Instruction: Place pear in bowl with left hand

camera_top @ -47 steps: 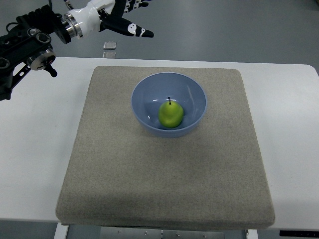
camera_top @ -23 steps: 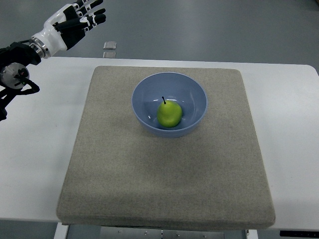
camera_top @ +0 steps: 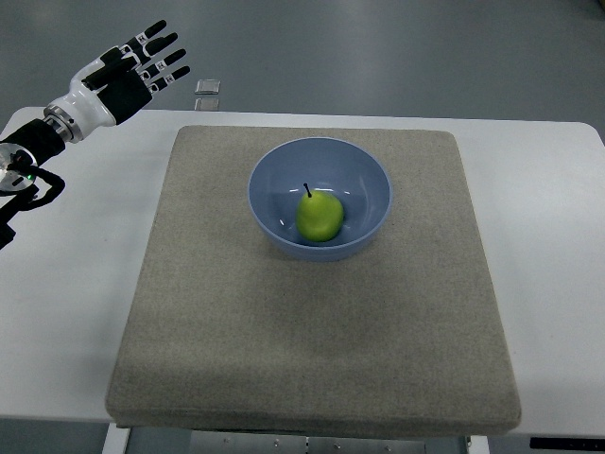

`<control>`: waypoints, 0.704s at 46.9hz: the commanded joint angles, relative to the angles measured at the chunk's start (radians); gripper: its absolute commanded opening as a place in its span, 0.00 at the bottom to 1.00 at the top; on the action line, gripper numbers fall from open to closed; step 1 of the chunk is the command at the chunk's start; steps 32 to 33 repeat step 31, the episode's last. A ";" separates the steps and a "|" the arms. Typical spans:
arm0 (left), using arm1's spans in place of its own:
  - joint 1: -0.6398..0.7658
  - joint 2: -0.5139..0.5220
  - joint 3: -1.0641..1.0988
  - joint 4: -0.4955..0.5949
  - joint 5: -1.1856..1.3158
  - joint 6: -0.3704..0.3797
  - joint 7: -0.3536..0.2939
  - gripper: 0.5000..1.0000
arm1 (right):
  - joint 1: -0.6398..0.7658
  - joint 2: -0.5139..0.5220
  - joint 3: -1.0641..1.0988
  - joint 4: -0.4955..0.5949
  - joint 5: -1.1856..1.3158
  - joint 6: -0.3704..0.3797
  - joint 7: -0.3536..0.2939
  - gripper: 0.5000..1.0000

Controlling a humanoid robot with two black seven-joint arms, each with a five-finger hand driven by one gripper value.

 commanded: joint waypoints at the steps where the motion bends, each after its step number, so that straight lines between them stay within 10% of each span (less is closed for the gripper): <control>1: 0.012 0.000 -0.002 0.001 -0.001 0.000 0.003 0.99 | -0.002 0.000 0.001 0.000 0.001 0.000 0.000 0.85; 33: 0.032 -0.005 -0.059 0.008 -0.024 -0.036 0.061 0.99 | -0.009 0.000 0.000 0.002 -0.001 0.011 0.000 0.85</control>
